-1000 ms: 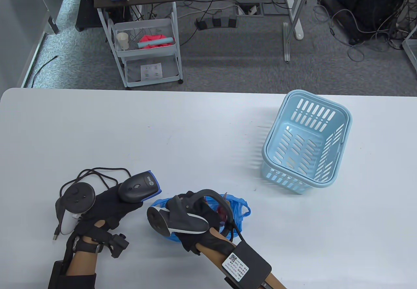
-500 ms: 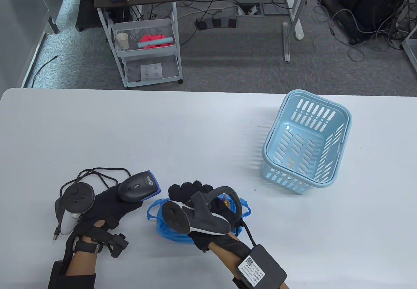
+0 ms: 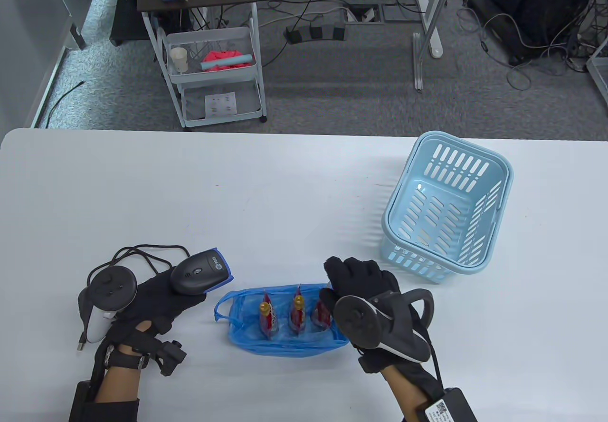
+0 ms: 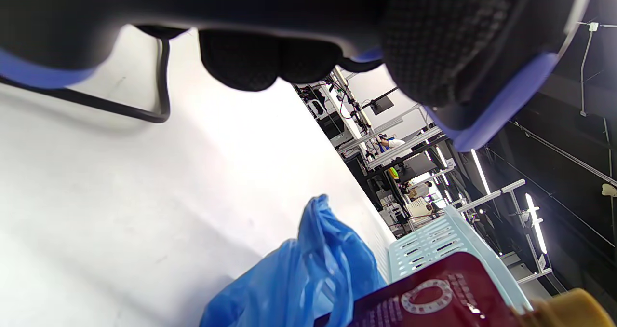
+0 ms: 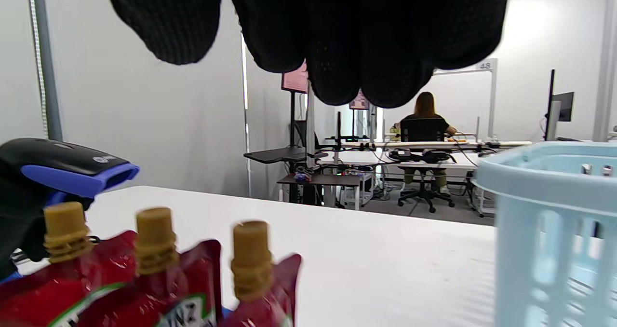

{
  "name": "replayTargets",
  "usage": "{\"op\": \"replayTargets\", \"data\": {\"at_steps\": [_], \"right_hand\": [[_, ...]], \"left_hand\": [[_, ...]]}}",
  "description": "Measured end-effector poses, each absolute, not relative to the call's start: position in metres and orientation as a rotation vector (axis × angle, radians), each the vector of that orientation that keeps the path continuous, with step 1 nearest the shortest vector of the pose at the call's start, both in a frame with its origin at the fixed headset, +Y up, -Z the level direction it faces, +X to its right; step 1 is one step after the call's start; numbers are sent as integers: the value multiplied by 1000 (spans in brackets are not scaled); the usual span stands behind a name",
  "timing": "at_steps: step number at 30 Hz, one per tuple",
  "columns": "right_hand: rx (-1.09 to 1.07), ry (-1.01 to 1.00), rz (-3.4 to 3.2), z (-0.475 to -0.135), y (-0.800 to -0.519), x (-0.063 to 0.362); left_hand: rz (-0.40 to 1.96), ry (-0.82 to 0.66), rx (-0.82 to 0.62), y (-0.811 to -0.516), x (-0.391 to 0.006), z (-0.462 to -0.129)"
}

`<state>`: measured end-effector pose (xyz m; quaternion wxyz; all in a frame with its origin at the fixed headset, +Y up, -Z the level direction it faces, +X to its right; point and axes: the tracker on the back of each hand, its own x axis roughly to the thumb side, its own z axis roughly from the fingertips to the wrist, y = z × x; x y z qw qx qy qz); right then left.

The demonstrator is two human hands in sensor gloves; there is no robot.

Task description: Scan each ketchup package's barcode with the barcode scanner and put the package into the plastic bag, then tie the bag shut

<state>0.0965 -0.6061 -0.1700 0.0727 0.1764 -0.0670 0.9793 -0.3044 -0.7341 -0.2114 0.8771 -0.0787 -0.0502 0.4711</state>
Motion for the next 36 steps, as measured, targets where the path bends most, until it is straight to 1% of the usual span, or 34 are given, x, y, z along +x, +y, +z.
{"op": "replayTargets", "data": {"at_steps": [5,8,12,17,20,23,28,32,36], "right_hand": [[440,-139,2963,-166,-641,134],[388,-31,3010,-165,-667,149],[361,85,3045,-164,-701,159],[345,196,3082,-164,-729,162],[334,269,3096,-165,-732,163],[321,245,3093,-165,-734,166],[298,296,3088,-166,-739,170],[293,308,3083,-167,-741,174],[274,299,3071,-167,-741,179]], "left_hand": [[977,-101,-165,-734,-305,-211],[980,-100,-161,-733,-306,-211],[978,-97,-161,-733,-307,-211],[958,-96,-168,-734,-306,-211],[956,-92,-168,-734,-306,-211],[950,-93,-168,-734,-305,-211],[904,-110,-183,-729,-300,-210],[889,-114,-165,-723,-295,-208],[862,-69,-146,-719,-294,-210]]}}
